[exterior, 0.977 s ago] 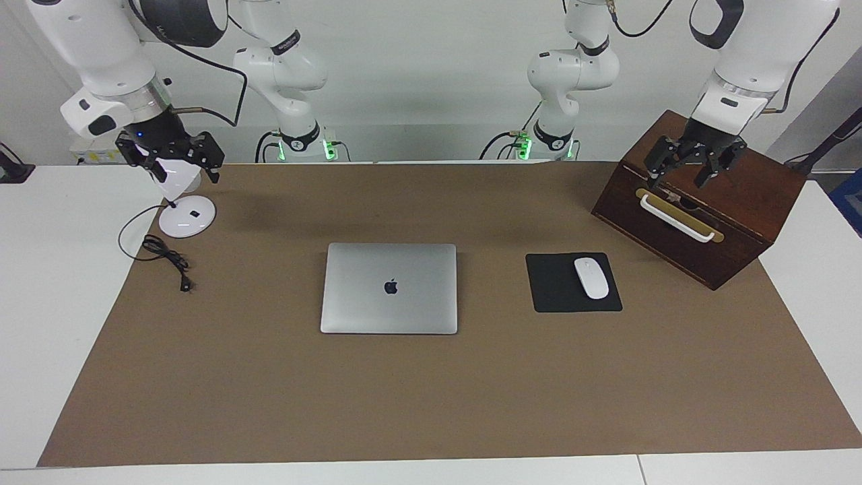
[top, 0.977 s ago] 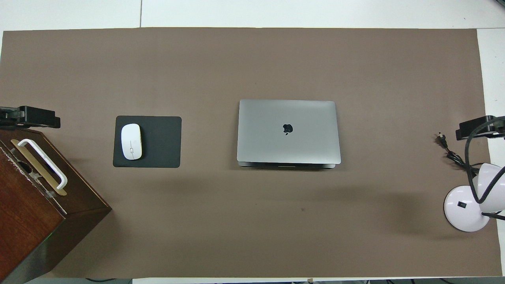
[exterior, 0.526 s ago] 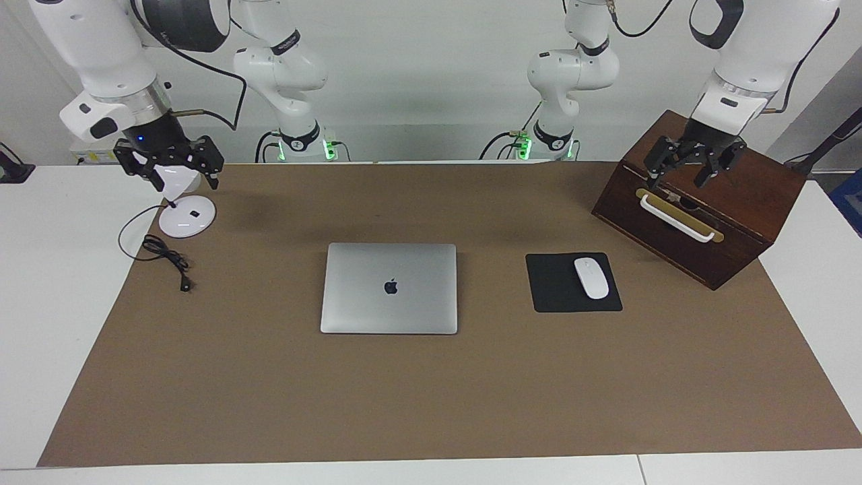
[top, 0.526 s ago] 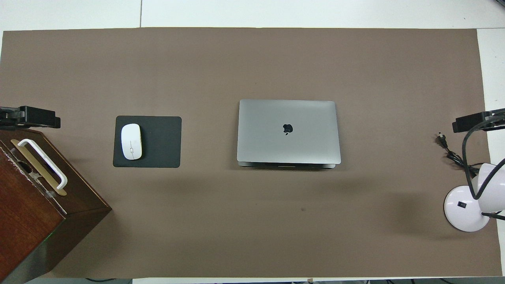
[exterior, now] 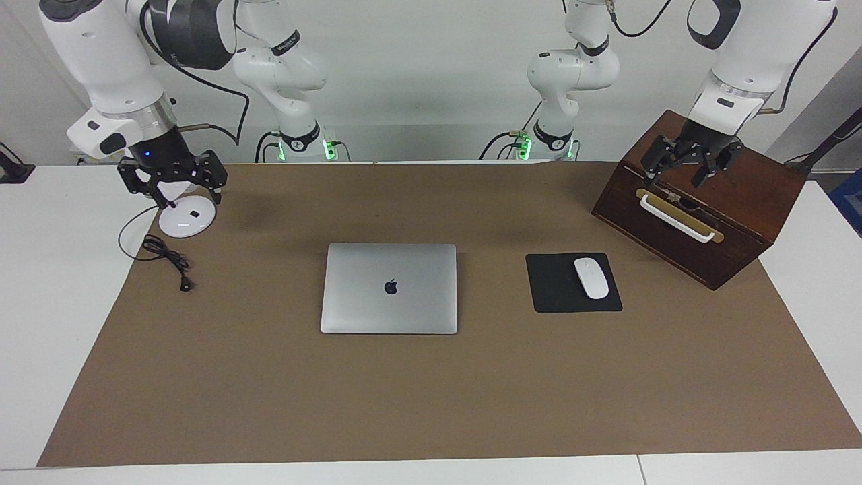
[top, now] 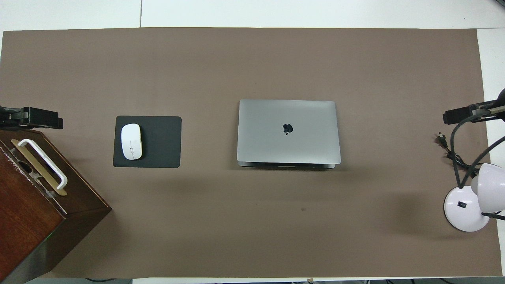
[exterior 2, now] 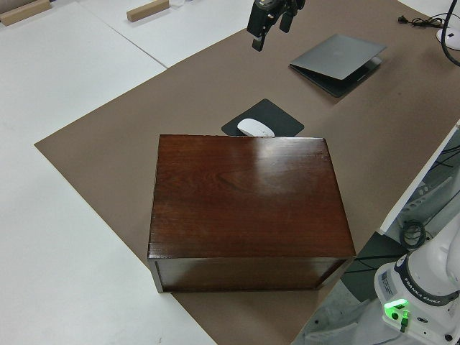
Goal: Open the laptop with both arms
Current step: 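Move the right gripper to the laptop's near edge while the left gripper approaches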
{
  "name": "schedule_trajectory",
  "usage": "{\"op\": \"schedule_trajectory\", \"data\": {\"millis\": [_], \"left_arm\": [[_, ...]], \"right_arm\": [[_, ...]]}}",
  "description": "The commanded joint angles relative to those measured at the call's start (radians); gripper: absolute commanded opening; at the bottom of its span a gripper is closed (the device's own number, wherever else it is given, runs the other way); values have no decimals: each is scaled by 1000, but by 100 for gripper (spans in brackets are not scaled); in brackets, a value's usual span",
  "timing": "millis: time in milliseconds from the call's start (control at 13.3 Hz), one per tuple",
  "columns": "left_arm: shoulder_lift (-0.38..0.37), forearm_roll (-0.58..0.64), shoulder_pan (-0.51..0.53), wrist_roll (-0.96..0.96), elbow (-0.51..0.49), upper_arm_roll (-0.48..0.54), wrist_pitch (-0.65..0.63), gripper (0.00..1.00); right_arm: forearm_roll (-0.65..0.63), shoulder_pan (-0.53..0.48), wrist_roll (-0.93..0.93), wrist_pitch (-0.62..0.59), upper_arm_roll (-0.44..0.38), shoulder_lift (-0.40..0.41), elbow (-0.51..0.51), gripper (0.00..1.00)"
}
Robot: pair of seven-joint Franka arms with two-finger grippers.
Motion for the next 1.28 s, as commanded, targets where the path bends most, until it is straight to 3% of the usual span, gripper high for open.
{"op": "schedule_trajectory", "data": {"millis": [0,75,301,526,827,1202], "left_arm": [[1,-1,3,-7,11,-3,-18,100],[-1,-1,10,-7,9,-3,-13,99],[-2,-4,14,-7,8,2,-9,0],[-2,-4,23,-4,5,0,-3,0],[-34,-5,8,31,-76,-1,37,0],[-157,-8,-65,40,-360,-8,310,0]], "right_arm": [[140,-9,-8,239,7,-1,-154,100],[182,-4,21,311,7,0,-202,100],[345,53,78,529,7,5,-339,100],[626,138,81,671,7,-7,-469,100],[895,308,141,879,7,-53,-639,100],[975,425,274,976,7,-170,-805,100]]}}
